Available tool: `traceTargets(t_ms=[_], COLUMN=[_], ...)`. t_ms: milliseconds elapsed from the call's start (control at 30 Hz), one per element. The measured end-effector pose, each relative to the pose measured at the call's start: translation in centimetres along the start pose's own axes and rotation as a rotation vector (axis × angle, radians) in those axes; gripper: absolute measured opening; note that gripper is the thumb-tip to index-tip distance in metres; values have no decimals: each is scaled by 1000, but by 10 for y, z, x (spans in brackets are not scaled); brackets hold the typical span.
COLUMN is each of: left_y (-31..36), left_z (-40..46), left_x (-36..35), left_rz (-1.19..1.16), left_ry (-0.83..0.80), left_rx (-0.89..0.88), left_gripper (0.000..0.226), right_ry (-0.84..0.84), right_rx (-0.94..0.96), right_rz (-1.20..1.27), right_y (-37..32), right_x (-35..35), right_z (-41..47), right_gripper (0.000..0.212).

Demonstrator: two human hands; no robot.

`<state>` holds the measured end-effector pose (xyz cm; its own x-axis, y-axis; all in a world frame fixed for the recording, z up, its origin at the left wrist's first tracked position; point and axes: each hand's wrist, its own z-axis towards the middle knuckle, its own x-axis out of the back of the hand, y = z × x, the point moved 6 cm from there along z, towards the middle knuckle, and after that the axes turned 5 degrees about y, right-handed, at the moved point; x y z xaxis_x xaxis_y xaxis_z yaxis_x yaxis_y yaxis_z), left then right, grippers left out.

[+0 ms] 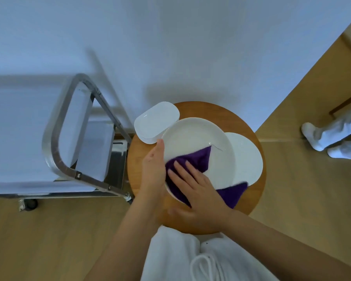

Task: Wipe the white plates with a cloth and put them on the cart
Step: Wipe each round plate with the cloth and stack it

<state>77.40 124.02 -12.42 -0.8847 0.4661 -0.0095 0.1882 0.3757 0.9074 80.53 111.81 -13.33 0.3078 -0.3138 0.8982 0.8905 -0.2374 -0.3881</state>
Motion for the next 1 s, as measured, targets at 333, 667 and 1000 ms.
traceTargets(t_ms=[333,667,1000], left_y=[6,-61,-61], left_z=[31,-29,-30], left_x=[12,11,26], left_rz=[208,-223,-429], left_ry=[-231,198,108], left_rx=[280,417,405], left_gripper=[37,31,37], right_ry=[54,111,-69], right_rx=[486,122,195], right_rz=[-331,-330,64], right_y=[58,24,8], right_x=[25,22,5], right_z=[-32,6,-10], right_gripper=[77,66,46])
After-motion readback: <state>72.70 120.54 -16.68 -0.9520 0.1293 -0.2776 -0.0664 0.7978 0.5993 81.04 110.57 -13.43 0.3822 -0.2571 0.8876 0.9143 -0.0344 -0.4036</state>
